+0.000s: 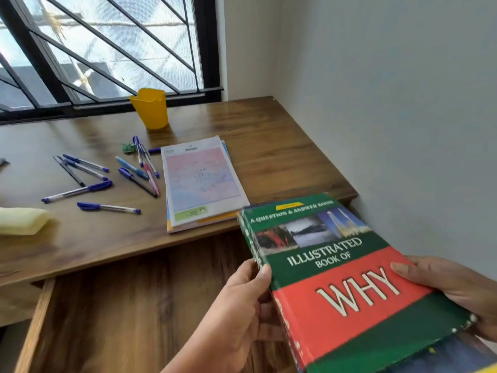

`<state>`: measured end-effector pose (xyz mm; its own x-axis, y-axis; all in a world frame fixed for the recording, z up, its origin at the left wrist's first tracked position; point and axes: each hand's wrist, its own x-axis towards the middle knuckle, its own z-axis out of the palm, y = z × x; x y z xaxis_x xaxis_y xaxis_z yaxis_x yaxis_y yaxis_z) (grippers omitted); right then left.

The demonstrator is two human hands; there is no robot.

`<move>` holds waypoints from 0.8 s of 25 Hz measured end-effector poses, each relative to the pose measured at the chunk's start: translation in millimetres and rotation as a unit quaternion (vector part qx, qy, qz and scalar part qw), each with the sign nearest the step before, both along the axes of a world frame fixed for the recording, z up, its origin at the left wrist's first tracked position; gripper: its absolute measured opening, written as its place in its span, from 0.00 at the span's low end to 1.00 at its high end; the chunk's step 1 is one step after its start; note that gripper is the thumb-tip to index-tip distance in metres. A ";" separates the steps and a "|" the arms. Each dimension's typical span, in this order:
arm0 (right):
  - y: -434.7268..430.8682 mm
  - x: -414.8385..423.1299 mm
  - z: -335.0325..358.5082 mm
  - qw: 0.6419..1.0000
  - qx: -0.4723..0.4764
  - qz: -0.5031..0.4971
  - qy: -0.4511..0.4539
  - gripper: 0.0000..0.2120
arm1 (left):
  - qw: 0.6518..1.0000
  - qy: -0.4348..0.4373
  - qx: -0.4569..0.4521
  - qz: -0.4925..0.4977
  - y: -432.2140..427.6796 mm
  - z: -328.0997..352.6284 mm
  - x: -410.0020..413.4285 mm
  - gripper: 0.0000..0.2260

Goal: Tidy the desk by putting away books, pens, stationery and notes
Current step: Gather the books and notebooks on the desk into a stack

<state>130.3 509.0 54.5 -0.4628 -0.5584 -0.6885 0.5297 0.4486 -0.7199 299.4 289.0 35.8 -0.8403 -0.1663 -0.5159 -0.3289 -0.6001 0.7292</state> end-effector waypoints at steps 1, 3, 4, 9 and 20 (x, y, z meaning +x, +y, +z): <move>2.6 5.4 -6.8 1.000 0.005 0.006 -0.011 0.40 | 1.000 -0.021 0.013 0.000 2.0 -5.3 7.0 0.10; 3.7 13.4 -20.7 0.999 0.012 0.028 -0.035 0.36 | 0.997 -0.064 0.037 -0.001 4.9 -16.0 17.8 0.09; 1.6 15.1 -26.8 0.998 0.017 0.038 -0.045 0.34 | 0.996 -0.084 0.043 0.001 4.7 -21.8 21.0 0.09; -30.0 1.5 -63.1 0.995 0.079 0.054 -0.010 0.18 | 0.986 -0.163 0.005 0.025 -7.3 -57.8 10.2 0.09; -91.0 -30.9 -138.2 0.906 0.316 0.139 0.243 0.12 | 0.968 -0.226 -0.097 0.049 -30.9 -133.9 -56.5 0.13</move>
